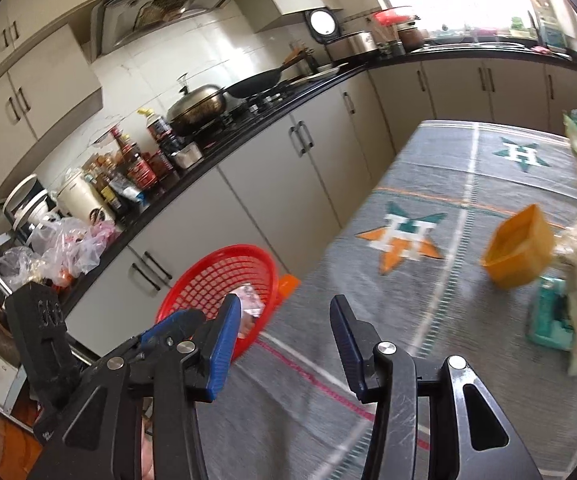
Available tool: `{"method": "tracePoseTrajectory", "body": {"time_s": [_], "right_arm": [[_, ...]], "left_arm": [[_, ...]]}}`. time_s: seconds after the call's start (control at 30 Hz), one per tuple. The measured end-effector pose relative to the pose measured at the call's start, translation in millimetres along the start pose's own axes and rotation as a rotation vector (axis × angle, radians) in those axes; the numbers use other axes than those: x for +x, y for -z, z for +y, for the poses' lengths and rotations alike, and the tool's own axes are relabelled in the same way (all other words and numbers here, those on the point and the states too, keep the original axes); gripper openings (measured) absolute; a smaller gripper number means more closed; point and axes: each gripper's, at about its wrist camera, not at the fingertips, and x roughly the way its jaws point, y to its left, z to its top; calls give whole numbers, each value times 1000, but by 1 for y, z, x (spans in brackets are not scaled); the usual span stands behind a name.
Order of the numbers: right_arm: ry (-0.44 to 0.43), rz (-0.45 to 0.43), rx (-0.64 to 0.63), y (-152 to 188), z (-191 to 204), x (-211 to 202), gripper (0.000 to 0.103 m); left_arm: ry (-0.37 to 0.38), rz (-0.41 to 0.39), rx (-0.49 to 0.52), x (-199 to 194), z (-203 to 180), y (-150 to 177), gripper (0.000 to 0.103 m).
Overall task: Collect trash
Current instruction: 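Grasp the white printed plastic bag with the right tool while the left tool grasps the yellow container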
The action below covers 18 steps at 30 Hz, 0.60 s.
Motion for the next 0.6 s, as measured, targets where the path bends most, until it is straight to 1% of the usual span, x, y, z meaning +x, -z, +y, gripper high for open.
{"method": "tracePoseTrajectory", "body": {"time_s": [0.07, 0.17, 0.27, 0.33, 0.4, 0.43, 0.5, 0.6], "right_arm": [[5, -16, 9, 0, -13, -13, 51], [34, -54, 17, -1, -32, -36, 51], [78, -98, 38, -4, -58, -62, 51], [105, -121, 63, -7, -77, -77, 54], [131, -145, 93, -10, -96, -93, 61], [153, -159, 110, -12, -109, -102, 63], [180, -162, 127, -15, -125, -109, 68], [229, -142, 129, -20, -147, -111, 70]], "left_arm": [[30, 32, 41, 8, -23, 8, 39], [85, 88, 100, 21, -57, 24, 40], [118, 131, 147, 32, -83, 37, 41], [128, 147, 176, 37, -97, 43, 42], [128, 148, 200, 40, -106, 45, 42], [128, 147, 207, 41, -108, 46, 45], [142, 170, 204, 45, -110, 47, 45], [144, 174, 215, 45, -114, 50, 45]]}}
